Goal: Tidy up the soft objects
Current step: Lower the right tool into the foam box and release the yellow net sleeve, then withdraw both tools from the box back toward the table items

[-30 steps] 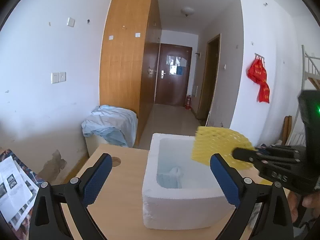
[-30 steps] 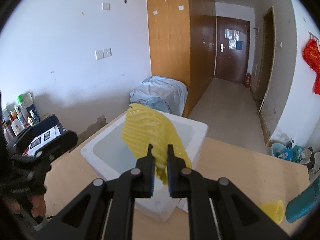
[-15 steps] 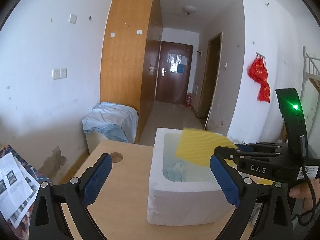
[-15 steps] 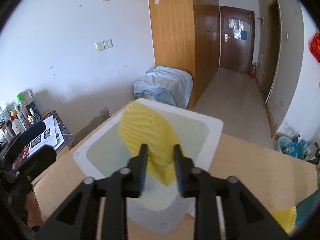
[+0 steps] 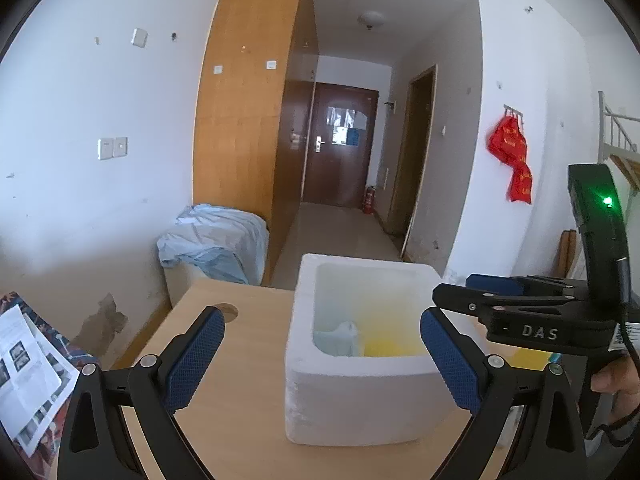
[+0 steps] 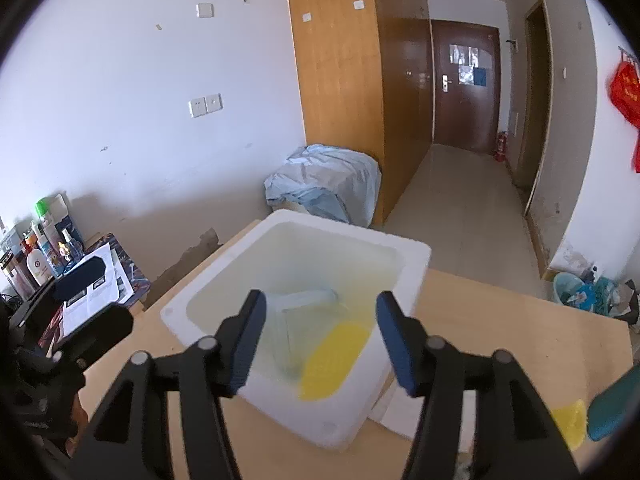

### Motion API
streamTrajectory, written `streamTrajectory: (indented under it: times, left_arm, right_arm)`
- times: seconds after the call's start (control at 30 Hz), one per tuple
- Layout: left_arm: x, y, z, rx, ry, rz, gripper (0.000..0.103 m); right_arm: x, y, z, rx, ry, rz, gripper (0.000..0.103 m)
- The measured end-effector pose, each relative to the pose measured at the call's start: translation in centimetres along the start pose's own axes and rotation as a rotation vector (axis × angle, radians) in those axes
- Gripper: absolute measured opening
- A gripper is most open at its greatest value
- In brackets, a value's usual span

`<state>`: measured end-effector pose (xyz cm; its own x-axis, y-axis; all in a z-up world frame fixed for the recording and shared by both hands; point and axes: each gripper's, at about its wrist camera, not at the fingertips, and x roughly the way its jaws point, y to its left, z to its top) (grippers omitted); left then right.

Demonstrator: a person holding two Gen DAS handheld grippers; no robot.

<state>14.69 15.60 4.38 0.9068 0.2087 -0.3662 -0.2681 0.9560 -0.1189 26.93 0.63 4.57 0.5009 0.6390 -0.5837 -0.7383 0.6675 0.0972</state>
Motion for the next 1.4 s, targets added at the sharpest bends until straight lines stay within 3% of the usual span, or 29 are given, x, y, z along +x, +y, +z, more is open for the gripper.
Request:
streamTrajectory:
  times: [0.2, 0.67, 1.4]
  left_arm:
    - [-0.9, -1.4, -0.8, 0.016, 0.013, -0.033, 0.098]
    - [-3.4, -4.4, -3.6, 0.036, 0.067, -0.103, 0.098]
    - [-7.0, -10.8, -8.8, 0.095, 0.130, -0.320, 0.098]
  right_arm:
    - [-2.0, 0.0, -1.7, 0.010, 0.007, -0.022, 0.074]
    - [-6.2, -1.1, -6.1, 0.081, 0.003, -0.073, 0.074]
    - [-13.9, -2.2, -14.3, 0.175, -0.032, -0.201, 0.074]
